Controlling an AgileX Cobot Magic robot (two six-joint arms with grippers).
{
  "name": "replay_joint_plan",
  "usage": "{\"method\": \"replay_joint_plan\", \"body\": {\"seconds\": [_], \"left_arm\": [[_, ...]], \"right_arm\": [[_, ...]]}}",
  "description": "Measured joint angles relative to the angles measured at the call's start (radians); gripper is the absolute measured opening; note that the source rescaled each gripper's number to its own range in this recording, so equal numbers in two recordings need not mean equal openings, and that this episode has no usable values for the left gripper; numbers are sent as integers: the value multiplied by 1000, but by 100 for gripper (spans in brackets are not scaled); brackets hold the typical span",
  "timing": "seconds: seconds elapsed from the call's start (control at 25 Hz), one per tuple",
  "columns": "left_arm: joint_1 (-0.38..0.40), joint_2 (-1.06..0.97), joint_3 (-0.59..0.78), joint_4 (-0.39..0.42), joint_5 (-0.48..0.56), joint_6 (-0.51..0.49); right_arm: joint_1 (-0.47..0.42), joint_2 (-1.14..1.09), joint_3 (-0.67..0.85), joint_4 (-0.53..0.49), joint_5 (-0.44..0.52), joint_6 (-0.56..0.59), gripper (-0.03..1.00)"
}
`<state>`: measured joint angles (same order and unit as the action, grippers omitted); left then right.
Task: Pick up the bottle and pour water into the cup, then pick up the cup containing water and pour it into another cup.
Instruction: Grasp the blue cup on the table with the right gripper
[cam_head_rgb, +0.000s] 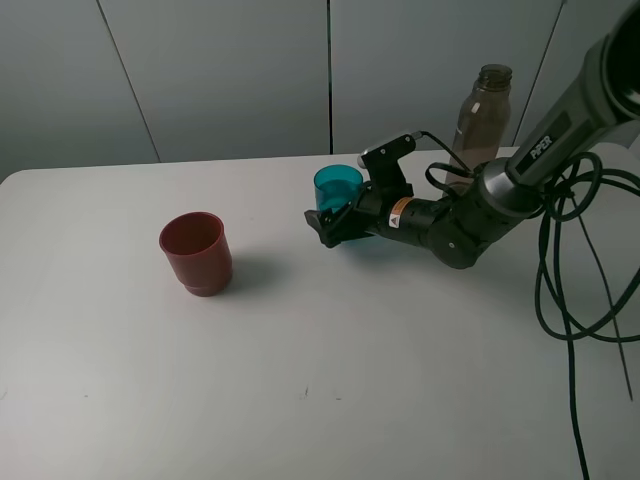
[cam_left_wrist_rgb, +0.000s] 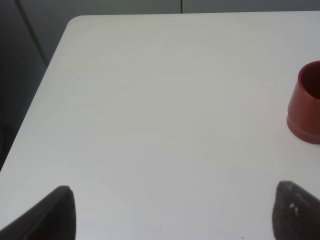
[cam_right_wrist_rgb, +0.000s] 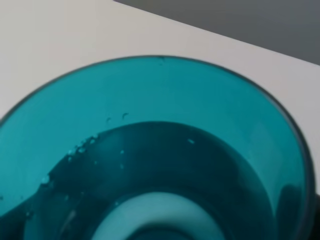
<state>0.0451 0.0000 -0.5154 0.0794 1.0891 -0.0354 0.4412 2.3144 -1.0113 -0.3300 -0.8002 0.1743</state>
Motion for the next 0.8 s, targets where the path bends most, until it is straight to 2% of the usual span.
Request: {"method": "replay_joint_plan", "body": {"seconds": [0.32, 0.36, 0.44, 0.48, 0.56, 0.6, 0.8], "left_arm": [[0, 0, 0, 0, 0, 0], [0, 0, 0, 0, 0, 0], [0, 0, 0, 0, 0, 0], [0, 0, 0, 0, 0, 0], [0, 0, 0, 0, 0, 0], [0, 0, 0, 0, 0, 0], [0, 0, 0, 0, 0, 0]], "right_arm": [[7, 23, -24, 2, -13, 6, 100], [8, 23, -24, 2, -14, 6, 97], [12, 23, -26, 2, -16, 6, 79], [12, 23, -26, 2, -16, 8, 63], [12, 23, -26, 2, -11, 8, 19], [12, 23, -26, 2, -11, 8, 7], [12, 23, -28, 2, -8, 8, 8]]}}
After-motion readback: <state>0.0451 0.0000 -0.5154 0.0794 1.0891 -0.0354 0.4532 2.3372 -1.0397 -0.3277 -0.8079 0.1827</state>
